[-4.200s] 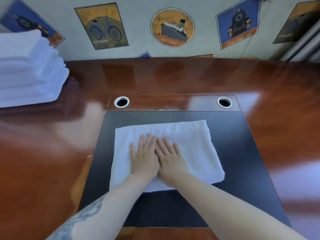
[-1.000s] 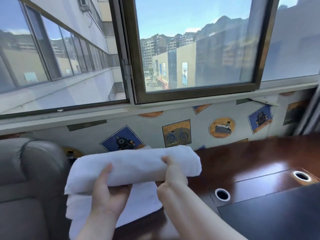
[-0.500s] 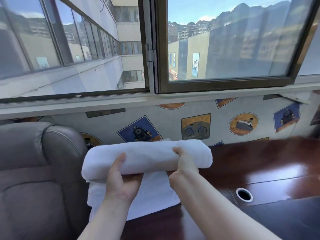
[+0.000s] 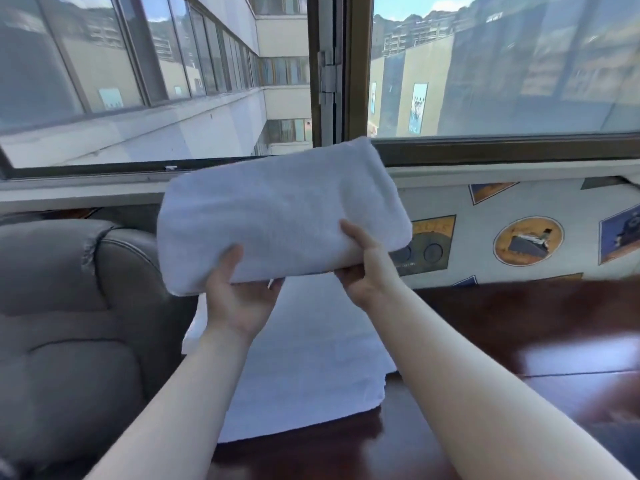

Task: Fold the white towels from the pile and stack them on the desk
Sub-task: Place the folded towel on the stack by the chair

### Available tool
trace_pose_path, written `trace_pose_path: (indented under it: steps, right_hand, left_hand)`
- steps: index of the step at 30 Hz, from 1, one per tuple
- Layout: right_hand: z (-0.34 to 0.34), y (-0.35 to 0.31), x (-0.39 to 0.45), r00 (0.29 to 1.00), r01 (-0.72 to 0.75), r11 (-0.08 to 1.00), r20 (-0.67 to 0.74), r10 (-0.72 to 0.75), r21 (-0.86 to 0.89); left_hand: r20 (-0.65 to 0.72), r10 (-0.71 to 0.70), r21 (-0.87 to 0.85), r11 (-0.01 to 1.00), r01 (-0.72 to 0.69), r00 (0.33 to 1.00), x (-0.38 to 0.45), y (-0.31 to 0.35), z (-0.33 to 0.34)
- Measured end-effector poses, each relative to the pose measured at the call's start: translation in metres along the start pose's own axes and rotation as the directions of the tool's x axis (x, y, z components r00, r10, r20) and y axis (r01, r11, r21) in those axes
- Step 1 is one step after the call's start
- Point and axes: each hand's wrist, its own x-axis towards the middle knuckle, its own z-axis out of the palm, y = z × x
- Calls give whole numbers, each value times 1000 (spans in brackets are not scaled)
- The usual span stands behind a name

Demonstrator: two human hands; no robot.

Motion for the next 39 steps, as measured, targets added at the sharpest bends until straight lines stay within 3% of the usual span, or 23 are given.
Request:
trace_pose_path:
  steps: [2,4,10,15,19,22,26,29,32,33,35,37,38,39]
  right_hand:
    - [-33,36,16,973,-148,989,-175,149,17]
    - [-63,69,22,914,-250,968,-327,242,18]
    - [-77,86,40,902,-185,982,-404,156,-34]
    - [-88,94,45,873,-90,965,-487,-44,-248]
    - [-97,90,44,848,81,909,-450,-279,-410]
    - [-104,76,48,757,179,853,-486,-438,-490]
    - [-118,71,54,757,227,581,-234,-610,-782]
    - [-123,65,70,808,194,424,-101,-580,-885]
    - [-125,61,80,882,37,272,-97,-461,-961]
    - [-126,60,81,893,-24,198,-110,-436,-980]
    - [-125,55,75,899,-144,87,-167,-405,-986]
    - [-121,43,67,854,-120,83,-146,-500,-989]
    - [-117,35,63,787,-36,96,-87,-610,-995]
    - [-111,28,57,694,83,90,-7,-720,-992]
  left_hand:
    - [-213,-110,-40,994,104,971,-1,-24,-43]
    - [-338,-181,-54,983,173,923,-5,-40,-78]
    - [-387,-151,-109,987,118,910,1,-48,-89]
    - [-403,34,-72,995,-69,914,-1,-45,-98]
    - [-461,47,-53,995,-80,886,-9,-36,-97]
    - [-561,57,-39,995,-95,826,-11,-18,-100]
    - [-629,161,77,986,-146,761,-12,-2,-107]
    - [-642,224,170,974,-149,733,-11,-2,-107]
    - [-648,226,210,971,-115,727,-9,1,-109]
    - [-673,244,250,963,-96,699,-8,1,-109]
    - [-750,321,358,932,-54,579,-8,3,-106]
    - [-754,471,481,870,-103,458,-7,10,-96]
    - [-674,596,581,793,-184,437,-4,17,-92]
    - [-514,728,721,653,-232,454,-4,24,-87]
